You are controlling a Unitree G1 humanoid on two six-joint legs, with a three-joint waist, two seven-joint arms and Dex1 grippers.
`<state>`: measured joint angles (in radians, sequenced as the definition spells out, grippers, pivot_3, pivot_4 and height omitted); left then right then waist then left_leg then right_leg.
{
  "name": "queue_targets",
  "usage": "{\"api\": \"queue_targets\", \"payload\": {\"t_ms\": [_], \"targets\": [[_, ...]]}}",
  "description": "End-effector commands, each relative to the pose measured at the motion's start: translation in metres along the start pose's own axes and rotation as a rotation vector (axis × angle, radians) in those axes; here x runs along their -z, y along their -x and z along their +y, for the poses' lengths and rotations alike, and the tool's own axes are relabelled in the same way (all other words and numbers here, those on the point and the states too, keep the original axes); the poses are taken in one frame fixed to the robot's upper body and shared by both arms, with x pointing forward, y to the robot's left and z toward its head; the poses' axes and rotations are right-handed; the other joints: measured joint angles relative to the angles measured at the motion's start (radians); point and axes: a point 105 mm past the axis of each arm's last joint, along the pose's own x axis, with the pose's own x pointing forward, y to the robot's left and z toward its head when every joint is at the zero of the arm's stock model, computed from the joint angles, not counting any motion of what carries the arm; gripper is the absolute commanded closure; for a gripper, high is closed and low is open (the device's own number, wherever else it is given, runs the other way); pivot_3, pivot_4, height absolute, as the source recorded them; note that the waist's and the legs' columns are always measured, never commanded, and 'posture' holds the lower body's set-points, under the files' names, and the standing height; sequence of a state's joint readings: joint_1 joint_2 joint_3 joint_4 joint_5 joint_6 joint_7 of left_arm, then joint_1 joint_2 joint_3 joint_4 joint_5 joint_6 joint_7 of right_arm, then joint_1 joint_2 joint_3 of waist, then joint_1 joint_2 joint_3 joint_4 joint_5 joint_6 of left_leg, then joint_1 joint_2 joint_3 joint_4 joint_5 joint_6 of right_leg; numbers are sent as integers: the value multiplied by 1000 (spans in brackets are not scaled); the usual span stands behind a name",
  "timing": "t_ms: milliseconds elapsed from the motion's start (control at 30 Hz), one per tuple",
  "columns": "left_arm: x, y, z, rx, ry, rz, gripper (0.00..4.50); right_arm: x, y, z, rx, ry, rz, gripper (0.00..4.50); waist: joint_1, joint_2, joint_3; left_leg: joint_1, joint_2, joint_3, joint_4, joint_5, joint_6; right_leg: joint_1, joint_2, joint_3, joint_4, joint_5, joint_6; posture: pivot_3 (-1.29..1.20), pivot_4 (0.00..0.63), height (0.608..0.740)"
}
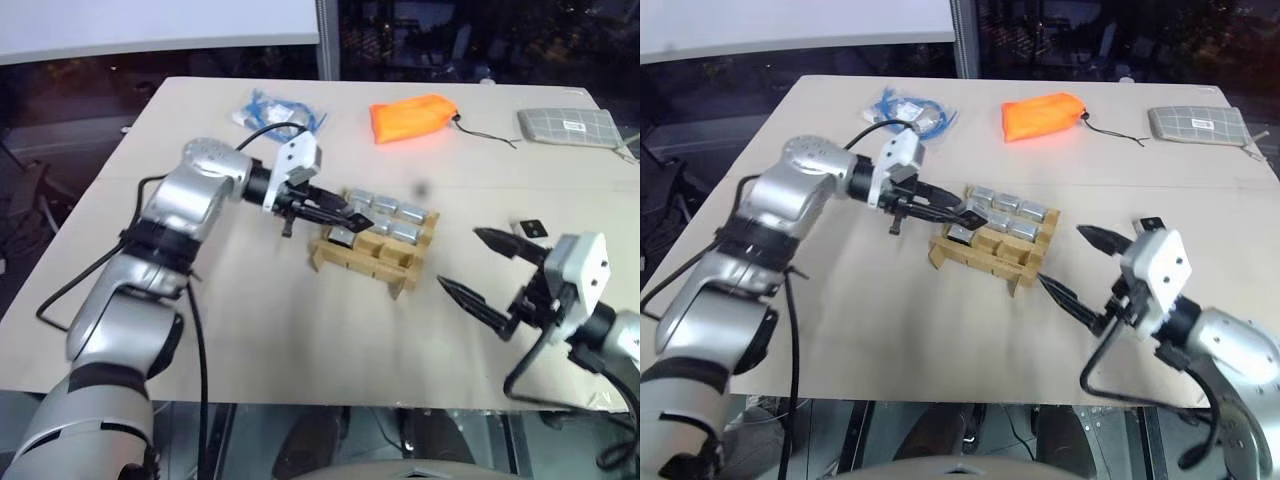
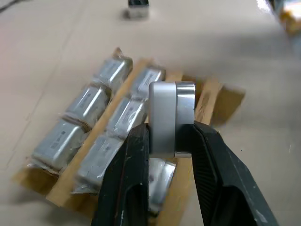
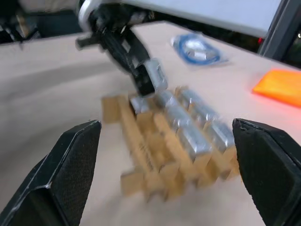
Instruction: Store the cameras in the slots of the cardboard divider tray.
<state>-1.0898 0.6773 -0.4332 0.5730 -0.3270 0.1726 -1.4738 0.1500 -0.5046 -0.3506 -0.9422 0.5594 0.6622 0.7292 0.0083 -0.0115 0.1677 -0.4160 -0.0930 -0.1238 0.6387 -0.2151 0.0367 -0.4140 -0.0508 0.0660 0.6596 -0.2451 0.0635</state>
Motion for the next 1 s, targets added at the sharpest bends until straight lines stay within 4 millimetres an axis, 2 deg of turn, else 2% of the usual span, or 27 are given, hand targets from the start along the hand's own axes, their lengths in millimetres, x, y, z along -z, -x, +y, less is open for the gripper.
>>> {"api": "queue_targets", "payload": {"t_ms": [33,300,600,733,1000], "targets": [[-4,0,5,49,-80,37,3815,-9,10,4,14,65,-15,57,-3,0,0,0,0,0,0,0,0,0,0,0,0,0,0,0,150,740],[-1,-15,8,115,-107,86,3815,-4,29,4,81,62,30,57,-24,-1,0,0,0,-1,3,0,1,1,1,0,3,0,1,0,150,740],[9,-18,9,126,-118,197,3815,-3,28,6,92,64,32,57,-23,-1,0,0,0,-1,6,-1,1,2,3,-1,4,0,1,0,150,740],[8,-17,9,130,-120,199,3815,-3,20,7,33,83,25,57,-26,-1,0,0,1,-1,7,-1,1,2,3,-1,4,0,1,0,150,740],[14,-18,7,148,-124,250,3815,0,-1,-21,-49,110,17,57,-26,-1,1,0,1,-2,9,-1,1,4,4,-2,5,0,1,0,150,740]]}}
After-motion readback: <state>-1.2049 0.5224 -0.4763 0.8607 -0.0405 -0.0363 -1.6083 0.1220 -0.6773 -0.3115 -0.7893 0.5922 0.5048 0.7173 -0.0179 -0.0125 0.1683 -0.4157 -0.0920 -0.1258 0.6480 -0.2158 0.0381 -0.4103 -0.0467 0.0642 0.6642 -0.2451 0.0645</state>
